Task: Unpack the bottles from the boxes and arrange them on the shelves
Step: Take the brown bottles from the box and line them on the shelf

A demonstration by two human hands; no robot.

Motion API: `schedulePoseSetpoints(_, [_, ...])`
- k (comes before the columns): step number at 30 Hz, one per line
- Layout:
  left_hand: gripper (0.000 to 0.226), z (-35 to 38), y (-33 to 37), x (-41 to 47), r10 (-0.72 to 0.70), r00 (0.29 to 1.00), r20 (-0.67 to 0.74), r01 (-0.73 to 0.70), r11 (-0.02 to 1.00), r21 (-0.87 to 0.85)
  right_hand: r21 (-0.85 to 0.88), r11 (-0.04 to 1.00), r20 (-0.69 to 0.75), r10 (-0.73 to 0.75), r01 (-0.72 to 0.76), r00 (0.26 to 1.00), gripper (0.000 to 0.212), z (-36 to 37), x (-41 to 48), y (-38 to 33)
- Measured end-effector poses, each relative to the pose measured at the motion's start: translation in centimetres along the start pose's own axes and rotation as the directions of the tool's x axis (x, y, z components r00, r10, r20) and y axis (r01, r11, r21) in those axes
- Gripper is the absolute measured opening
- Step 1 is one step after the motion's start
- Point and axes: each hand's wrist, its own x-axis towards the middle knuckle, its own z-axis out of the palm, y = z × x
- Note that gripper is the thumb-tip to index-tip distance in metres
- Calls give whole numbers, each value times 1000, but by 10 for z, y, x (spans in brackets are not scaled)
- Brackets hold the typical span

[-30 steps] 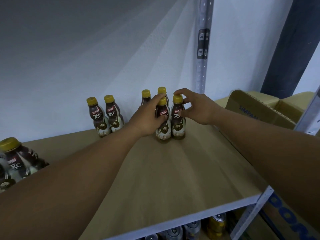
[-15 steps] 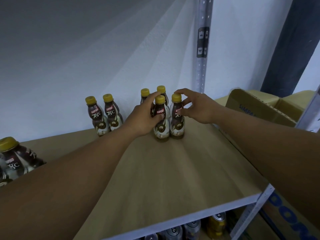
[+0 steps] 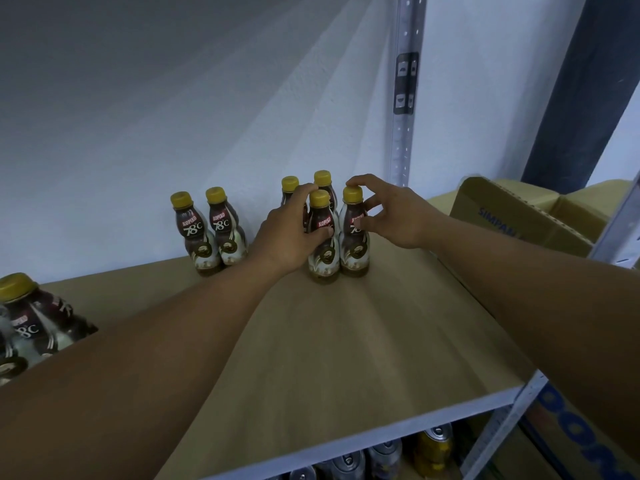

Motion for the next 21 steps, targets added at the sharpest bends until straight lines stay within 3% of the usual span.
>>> schedulePoseSetpoints(21, [74, 8, -4, -5, 10, 998, -56, -7, 999, 39, -6, 1000, -32, 12, -12, 999, 61, 6, 0, 6])
